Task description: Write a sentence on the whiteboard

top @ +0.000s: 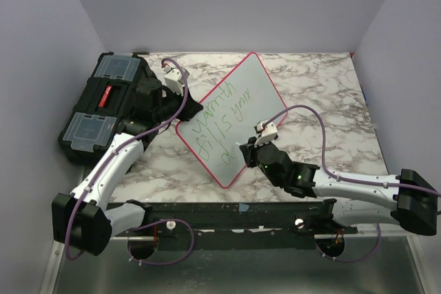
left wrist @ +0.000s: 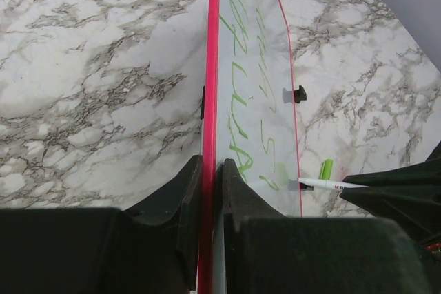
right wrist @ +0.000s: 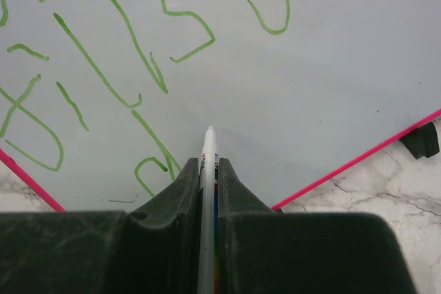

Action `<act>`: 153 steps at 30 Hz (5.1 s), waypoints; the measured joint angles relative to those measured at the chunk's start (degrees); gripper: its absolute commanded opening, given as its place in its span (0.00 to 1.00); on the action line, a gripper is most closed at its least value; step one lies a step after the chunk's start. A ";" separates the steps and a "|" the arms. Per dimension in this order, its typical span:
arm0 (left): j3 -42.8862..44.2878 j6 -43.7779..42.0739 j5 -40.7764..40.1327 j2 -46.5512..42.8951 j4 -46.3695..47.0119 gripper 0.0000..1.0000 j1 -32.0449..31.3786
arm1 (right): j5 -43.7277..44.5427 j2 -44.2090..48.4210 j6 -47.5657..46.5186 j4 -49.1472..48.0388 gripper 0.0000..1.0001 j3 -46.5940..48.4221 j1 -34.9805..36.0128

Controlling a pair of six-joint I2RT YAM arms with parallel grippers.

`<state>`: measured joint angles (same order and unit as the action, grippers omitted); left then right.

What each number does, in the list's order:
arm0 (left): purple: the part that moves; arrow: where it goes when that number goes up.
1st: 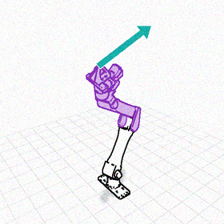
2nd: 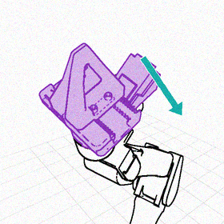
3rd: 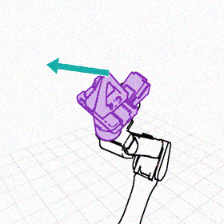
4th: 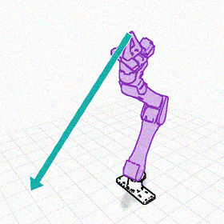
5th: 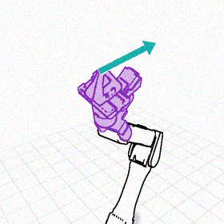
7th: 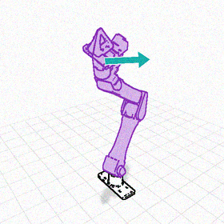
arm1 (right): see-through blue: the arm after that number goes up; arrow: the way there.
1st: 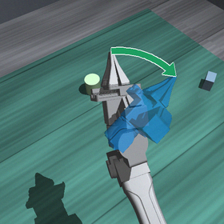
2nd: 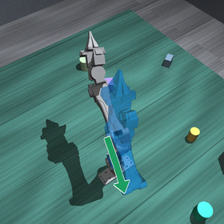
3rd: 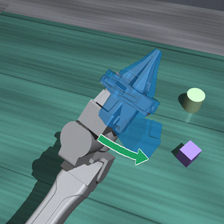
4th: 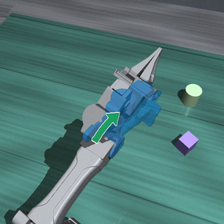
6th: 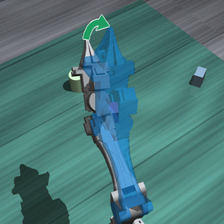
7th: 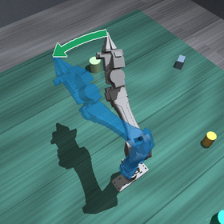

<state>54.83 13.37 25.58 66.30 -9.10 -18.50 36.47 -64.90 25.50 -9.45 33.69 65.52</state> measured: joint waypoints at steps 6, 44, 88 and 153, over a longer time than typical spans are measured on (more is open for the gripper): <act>0.00 0.00 -0.02 0.02 0.02 0.00 0.00 | -1.68 -0.20 0.02 -1.18 0.01 -0.02 -0.76; 0.00 -0.07 -0.02 0.57 0.42 0.00 0.02 | -8.59 -2.73 0.87 -7.34 0.01 -2.43 -4.13; 0.00 -0.02 -0.02 1.16 1.29 0.00 0.02 | -7.72 0.07 3.39 -2.75 0.01 -6.08 -4.07; 0.00 0.00 -0.02 1.01 1.16 0.00 0.00 | -4.55 -1.55 2.43 0.94 0.01 -3.21 -4.09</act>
<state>54.83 13.37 25.56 67.31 -7.94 -18.50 31.92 -66.46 27.92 -8.51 30.48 61.43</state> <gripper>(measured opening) 0.144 0.128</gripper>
